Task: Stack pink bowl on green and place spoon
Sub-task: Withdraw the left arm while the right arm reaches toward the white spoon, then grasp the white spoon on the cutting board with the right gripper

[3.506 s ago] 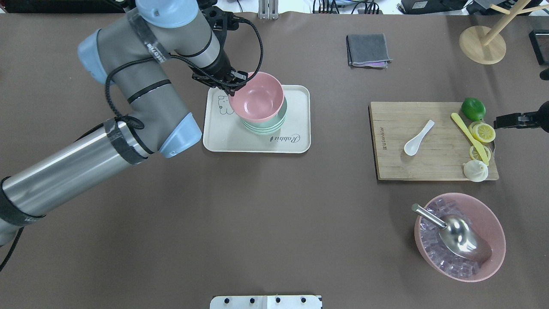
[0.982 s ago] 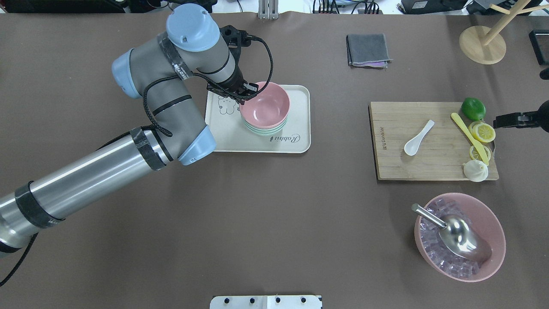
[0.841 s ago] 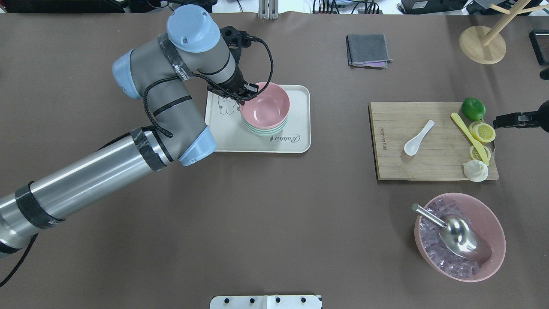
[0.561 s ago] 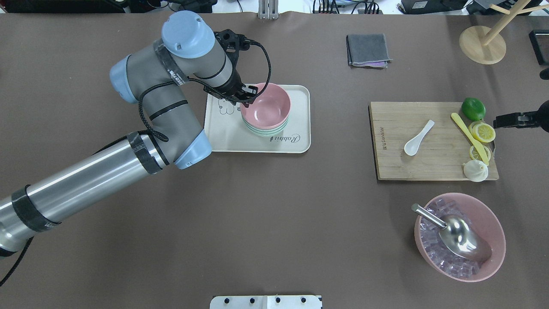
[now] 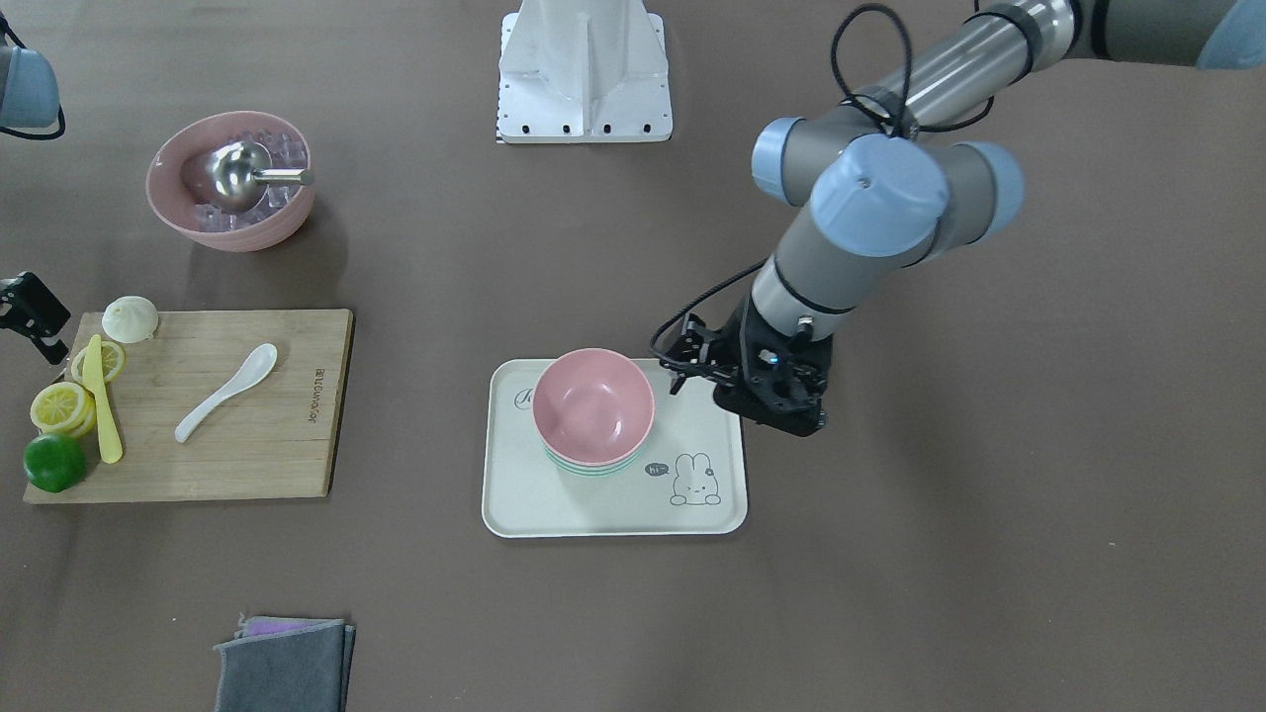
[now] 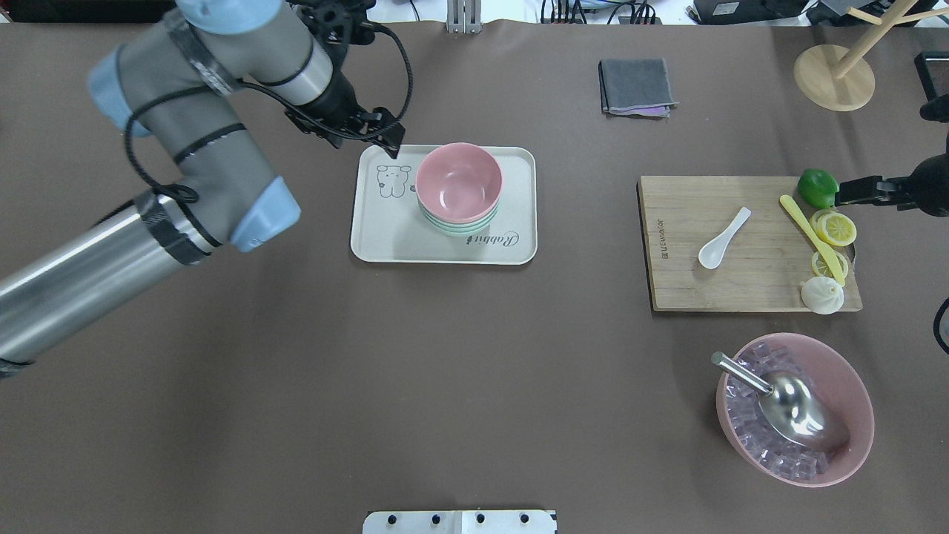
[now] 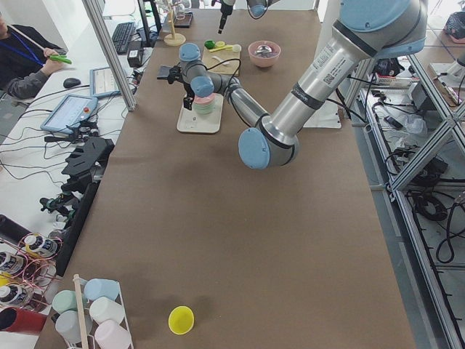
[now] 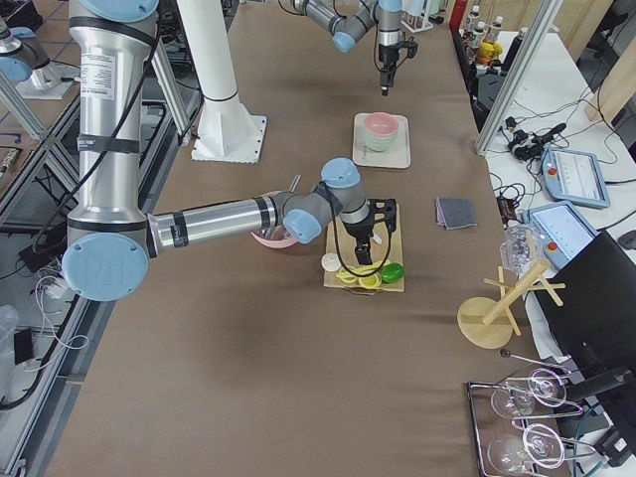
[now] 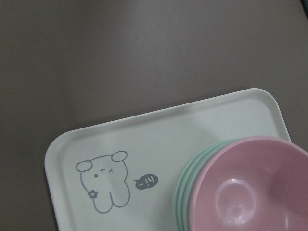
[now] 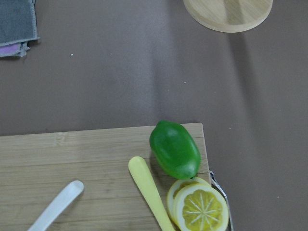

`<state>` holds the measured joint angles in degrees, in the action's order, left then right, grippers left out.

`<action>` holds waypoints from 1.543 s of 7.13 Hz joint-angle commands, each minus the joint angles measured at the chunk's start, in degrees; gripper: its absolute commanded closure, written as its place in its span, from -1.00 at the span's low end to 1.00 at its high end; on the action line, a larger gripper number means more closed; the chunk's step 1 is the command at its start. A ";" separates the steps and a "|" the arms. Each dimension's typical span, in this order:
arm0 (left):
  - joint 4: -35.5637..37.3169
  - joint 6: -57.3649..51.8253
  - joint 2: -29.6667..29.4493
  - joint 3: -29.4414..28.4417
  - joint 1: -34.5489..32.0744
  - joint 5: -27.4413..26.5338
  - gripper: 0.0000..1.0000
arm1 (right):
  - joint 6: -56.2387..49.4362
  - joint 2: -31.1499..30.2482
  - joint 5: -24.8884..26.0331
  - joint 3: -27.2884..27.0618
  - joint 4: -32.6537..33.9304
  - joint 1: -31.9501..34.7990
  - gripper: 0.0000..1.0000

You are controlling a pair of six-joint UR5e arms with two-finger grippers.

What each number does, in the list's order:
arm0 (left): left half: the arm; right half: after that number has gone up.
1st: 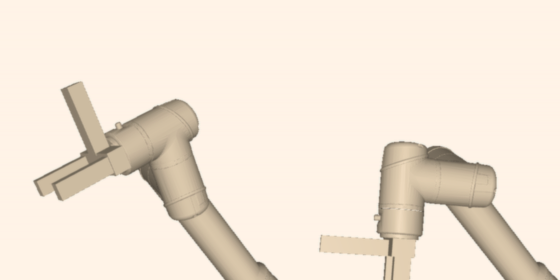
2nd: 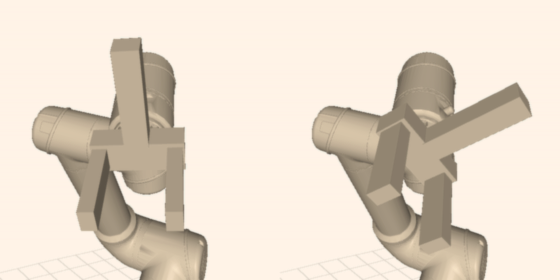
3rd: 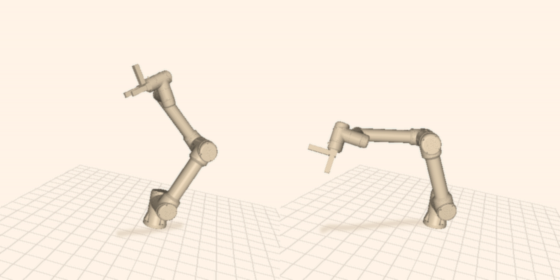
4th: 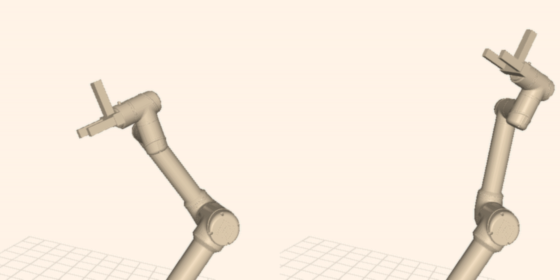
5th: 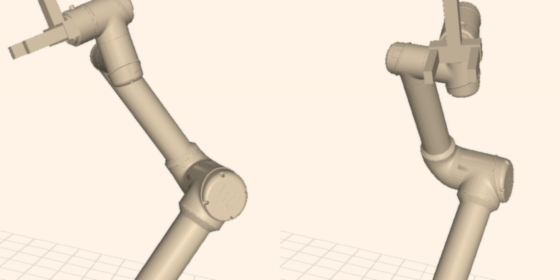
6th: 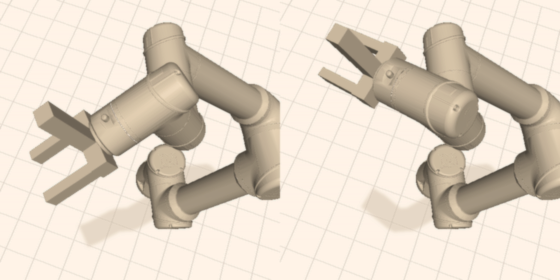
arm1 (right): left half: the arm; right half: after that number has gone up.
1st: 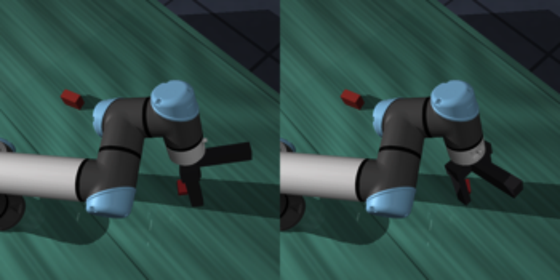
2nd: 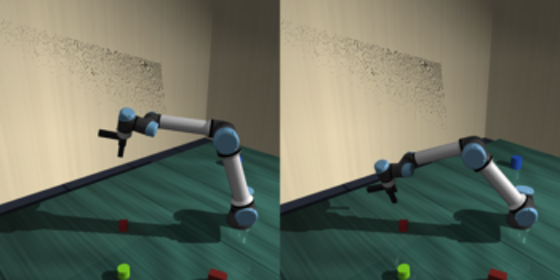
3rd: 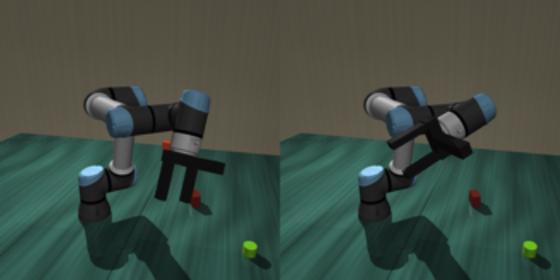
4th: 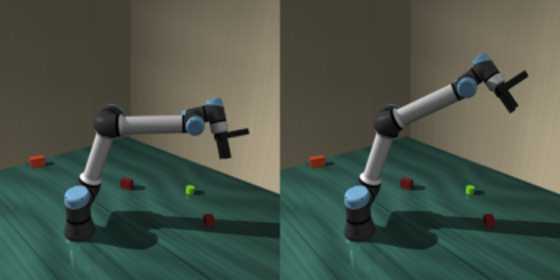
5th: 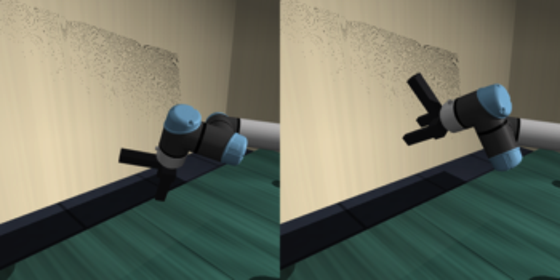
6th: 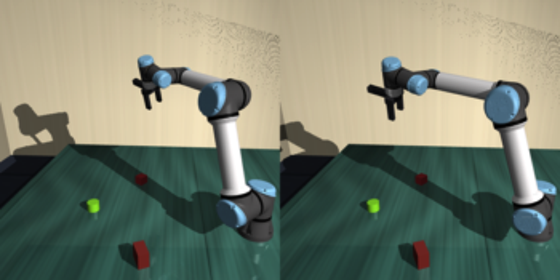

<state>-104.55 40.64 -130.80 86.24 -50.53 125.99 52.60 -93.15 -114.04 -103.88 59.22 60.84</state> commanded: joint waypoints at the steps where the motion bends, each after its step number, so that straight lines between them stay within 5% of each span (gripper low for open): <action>1: 5.67 -17.88 11.13 8.92 -10.23 7.04 -0.97 | 10.11 4.35 0.75 0.00 2.98 -3.52 -0.98; 3: 6.02 -39.04 20.97 7.81 -22.80 13.30 -0.97 | 21.43 9.44 7.74 0.26 9.57 -9.57 -0.94; 6: 8.22 -55.81 28.99 5.08 -31.63 13.49 -0.97 | 30.08 13.51 17.52 4.63 14.00 -17.06 -0.91; 10: 7.52 -55.76 29.81 5.34 -31.91 13.49 -0.97 | 36.60 13.95 19.30 6.50 13.73 -18.04 -0.04; 11: 7.52 -55.67 29.81 5.34 -31.82 13.41 -0.97 | 36.61 13.96 19.38 6.50 13.73 -18.04 -0.04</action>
<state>-96.99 -15.07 -101.00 91.57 -82.40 139.46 88.77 -79.26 -94.75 -97.45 72.97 42.87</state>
